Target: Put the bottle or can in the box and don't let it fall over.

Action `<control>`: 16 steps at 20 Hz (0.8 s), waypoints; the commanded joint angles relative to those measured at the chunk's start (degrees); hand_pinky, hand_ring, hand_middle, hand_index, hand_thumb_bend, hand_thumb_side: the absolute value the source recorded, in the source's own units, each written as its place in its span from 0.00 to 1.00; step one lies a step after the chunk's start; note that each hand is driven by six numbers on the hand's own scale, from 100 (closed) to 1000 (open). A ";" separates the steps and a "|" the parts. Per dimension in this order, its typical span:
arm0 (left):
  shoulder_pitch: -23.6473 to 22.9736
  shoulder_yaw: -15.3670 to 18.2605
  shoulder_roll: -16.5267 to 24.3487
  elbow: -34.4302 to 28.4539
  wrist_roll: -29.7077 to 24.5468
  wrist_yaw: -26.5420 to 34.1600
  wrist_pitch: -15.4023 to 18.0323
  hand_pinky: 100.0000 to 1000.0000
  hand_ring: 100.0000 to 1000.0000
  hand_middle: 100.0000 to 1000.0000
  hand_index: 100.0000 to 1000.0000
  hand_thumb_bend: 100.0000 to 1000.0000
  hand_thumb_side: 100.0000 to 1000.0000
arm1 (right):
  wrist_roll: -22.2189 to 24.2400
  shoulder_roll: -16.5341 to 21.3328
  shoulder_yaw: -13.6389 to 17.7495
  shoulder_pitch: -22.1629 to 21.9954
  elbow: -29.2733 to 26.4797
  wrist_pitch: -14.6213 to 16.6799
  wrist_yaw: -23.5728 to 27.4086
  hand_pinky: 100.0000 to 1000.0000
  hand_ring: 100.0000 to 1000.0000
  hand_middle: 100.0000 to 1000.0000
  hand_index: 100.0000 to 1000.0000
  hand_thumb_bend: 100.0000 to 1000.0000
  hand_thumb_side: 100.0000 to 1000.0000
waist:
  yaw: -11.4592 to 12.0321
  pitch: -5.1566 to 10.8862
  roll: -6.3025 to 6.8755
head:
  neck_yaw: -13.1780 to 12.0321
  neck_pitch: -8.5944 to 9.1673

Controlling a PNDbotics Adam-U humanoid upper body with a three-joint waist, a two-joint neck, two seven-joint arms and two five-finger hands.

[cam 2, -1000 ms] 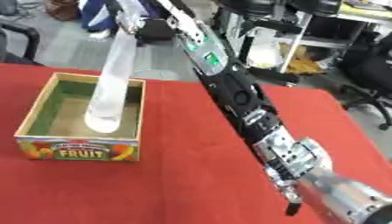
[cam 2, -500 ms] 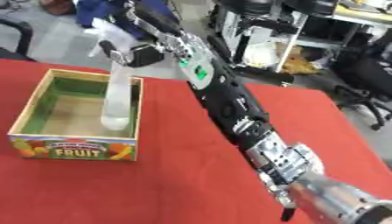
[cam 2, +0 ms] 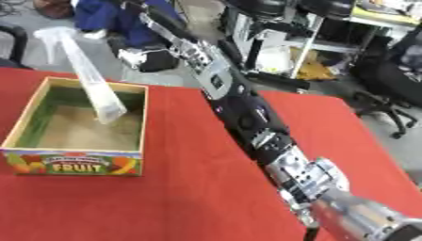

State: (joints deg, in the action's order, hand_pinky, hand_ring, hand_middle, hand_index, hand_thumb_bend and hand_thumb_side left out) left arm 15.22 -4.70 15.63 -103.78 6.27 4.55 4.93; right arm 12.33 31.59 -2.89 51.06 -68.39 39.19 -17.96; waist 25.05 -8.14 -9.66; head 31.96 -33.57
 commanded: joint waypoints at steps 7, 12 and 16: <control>-0.68 1.42 0.62 -0.04 1.38 -0.28 0.40 0.67 0.60 0.46 0.75 0.51 0.53 | 2.32 5.39 0.30 -2.91 -7.87 -1.32 10.61 0.92 1.00 1.00 1.00 0.00 0.38 | -3.73 1.12 0.79 | -2.26 0.58; -2.17 3.01 -0.47 0.26 2.71 -0.53 0.64 0.67 0.60 0.46 0.75 0.51 0.53 | 1.36 2.62 3.40 -6.02 -10.04 -3.77 13.52 0.81 1.00 1.00 1.00 0.00 0.48 | -6.77 0.87 1.18 | -5.47 0.05; -4.23 4.81 -0.36 0.16 4.62 -1.58 0.85 0.67 0.60 0.46 0.75 0.51 0.53 | -1.77 -0.32 4.28 -11.16 -13.93 -6.95 16.71 0.80 1.00 1.00 1.00 0.00 0.48 | -11.91 1.02 1.64 | -10.38 -1.39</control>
State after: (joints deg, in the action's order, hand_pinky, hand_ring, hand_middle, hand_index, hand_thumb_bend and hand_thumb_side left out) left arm 10.64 -0.75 15.00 -102.78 10.21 3.48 5.65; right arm 11.44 30.79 0.41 39.24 -80.21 33.14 -2.48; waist 12.50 -8.09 -8.53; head 22.90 -34.64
